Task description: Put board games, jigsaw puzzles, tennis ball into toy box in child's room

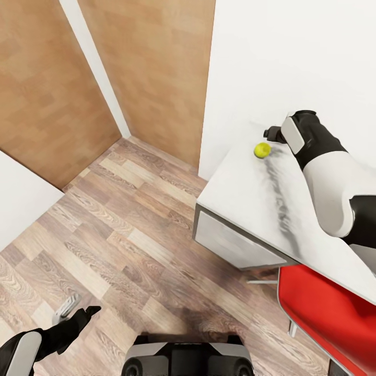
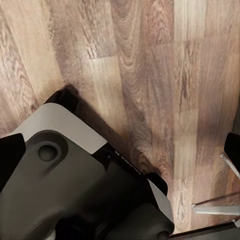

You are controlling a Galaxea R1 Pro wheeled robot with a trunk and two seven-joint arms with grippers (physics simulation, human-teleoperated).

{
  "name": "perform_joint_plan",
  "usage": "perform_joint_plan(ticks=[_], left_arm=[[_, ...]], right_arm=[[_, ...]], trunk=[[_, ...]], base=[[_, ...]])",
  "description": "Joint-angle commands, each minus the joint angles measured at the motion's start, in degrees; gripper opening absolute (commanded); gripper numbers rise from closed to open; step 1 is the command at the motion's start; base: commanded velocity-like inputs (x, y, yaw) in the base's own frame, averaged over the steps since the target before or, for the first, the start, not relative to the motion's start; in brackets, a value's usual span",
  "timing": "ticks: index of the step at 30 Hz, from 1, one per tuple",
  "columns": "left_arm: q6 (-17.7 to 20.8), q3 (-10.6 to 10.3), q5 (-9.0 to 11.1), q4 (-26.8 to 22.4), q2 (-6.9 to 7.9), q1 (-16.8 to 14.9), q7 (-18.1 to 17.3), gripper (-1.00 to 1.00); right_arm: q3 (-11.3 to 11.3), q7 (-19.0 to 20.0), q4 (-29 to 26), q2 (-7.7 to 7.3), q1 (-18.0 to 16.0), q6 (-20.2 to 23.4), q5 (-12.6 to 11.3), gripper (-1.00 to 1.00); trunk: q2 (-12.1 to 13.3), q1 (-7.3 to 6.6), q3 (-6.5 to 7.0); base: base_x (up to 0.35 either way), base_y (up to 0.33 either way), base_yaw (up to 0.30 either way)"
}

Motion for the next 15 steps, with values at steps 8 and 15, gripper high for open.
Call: perform_joint_plan(ticks=[8, 15], left_arm=[[0.2, 0.04, 0.56, -0.06, 0.02, -0.02, 0.5, 1.0], [0.17, 0.04, 0.52, -0.06, 0.03, -0.02, 0.5, 1.0]], right_arm=[[0.14, -0.14, -0.11, -0.06, -0.15, 0.2, -0.64, 1.0], [0.27, 0.25, -0.16, 0.23, 0.06, 0.2, -0.77, 1.0]], trunk=[[-0.06, 0.01, -0.68], [-0.06, 0.01, -0.85]], base=[[0.0, 0.0, 0.0], [0.0, 0.0, 0.0]])
